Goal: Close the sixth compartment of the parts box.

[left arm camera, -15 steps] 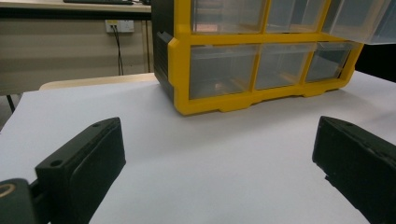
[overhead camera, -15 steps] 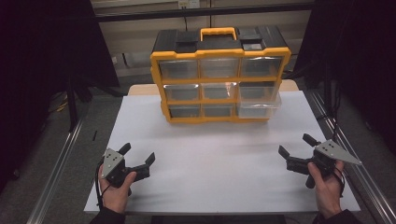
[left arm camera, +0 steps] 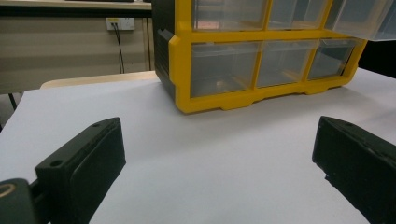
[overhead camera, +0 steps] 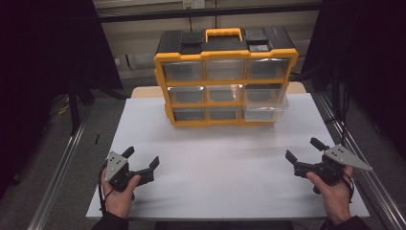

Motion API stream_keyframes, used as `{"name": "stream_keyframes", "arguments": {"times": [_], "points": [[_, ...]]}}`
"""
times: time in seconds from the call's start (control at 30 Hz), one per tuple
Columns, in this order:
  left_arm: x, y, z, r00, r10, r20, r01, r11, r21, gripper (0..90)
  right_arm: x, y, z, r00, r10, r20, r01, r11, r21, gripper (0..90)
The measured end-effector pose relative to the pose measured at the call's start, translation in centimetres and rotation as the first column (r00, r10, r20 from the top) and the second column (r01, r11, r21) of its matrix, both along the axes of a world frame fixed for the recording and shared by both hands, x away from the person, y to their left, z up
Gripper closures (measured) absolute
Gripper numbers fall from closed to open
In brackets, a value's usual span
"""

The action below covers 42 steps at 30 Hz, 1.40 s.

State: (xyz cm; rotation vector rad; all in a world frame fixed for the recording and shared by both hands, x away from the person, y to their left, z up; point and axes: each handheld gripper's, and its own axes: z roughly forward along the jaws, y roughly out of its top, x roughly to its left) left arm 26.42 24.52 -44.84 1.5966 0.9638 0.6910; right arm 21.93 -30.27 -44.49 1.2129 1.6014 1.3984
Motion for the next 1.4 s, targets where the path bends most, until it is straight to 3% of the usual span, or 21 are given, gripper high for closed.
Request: {"name": "stream_keyframes", "arguments": {"times": [0.17, 0.5, 0.87, 1.2, 1.4], "points": [[-0.1, -0.1, 0.0, 1.0000, 0.002, 0.002, -0.002, 1.0000, -0.004, 2.5, -0.2, 0.5, 0.3, 0.9992, 0.039, 0.000, -0.039, 0.999, 0.014, 0.2], [-0.2, -0.1, 0.1, 1.0000, -0.002, 0.001, 0.002, 1.0000, -0.005, 2.5, -0.6, 1.9, 1.3, 0.9880, 0.153, 0.020, -0.153, 0.988, 0.014, 6.7], [-0.2, -0.1, 0.0, 1.0000, 0.002, 0.007, -0.002, 1.0000, -0.002, 2.5, -0.9, 2.9, 2.5, 0.9810, 0.189, 0.043, -0.191, 0.981, 0.028, 14.6], [-0.2, -0.2, 0.0, 0.9999, 0.002, 0.010, -0.002, 1.0000, 0.001, 2.5, -0.4, 4.4, 3.6, 0.9636, 0.261, 0.059, -0.262, 0.965, 0.015, 21.6], [-0.2, -0.3, 0.0, 1.0000, -0.008, 0.005, 0.008, 1.0000, -0.005, 2.5, 0.0, 4.6, 4.2, 0.9609, 0.266, 0.076, -0.267, 0.964, 0.004, 24.8]]}}
